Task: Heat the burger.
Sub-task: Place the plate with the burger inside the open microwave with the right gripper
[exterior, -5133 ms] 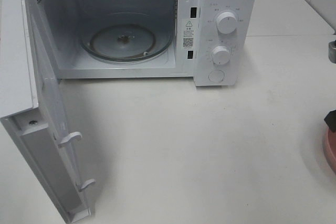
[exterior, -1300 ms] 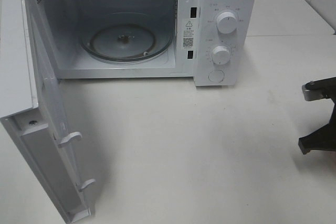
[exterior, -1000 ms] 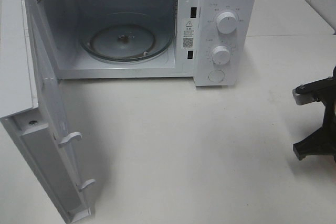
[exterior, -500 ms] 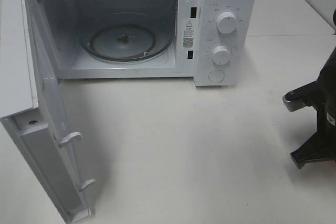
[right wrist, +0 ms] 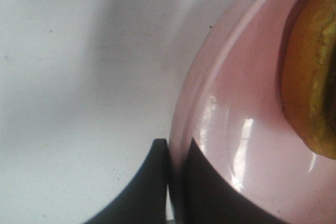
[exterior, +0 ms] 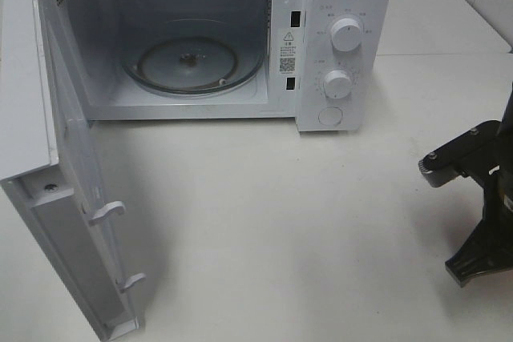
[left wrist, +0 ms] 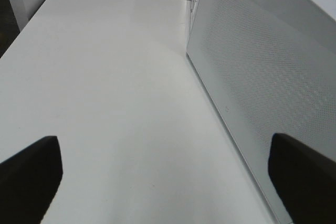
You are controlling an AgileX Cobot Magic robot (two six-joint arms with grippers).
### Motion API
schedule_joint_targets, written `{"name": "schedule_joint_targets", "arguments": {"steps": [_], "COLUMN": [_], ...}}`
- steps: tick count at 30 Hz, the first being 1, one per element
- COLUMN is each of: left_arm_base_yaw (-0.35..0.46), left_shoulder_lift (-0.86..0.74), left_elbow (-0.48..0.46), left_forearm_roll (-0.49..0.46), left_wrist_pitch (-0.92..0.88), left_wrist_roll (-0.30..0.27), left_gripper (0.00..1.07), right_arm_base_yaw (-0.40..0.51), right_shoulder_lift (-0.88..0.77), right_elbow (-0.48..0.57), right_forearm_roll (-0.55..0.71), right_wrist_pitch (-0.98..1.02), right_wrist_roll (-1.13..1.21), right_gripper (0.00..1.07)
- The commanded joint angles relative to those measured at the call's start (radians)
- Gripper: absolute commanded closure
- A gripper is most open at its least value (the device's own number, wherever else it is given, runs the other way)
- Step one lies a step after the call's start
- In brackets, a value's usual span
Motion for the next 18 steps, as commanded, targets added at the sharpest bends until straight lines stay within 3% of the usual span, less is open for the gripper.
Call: {"name": "schedule_joint_targets", "arguments": {"steps": [1,18], "left_arm_base_yaw": [-0.002,-0.002], "left_shoulder_lift": [-0.018,-0.018], "left_elbow": [-0.001,-0.001], "left_forearm_roll": [-0.003,-0.003], "left_wrist_pitch": [-0.011,-0.011], "left_wrist_roll": [-0.003,-0.002], "left_gripper": [0.07,0.07], "right_arm_base_yaw": [0.042,0.289], "right_shoulder_lift": [-0.04,-0.075], "right_elbow": [0.007,0.007], "right_forearm_roll": [-0.037,-0.02], "right_wrist_pitch": [0.069,0.11], "right_wrist_roll": [0.013,0.0], "right_gripper": [1.07,1.07]}}
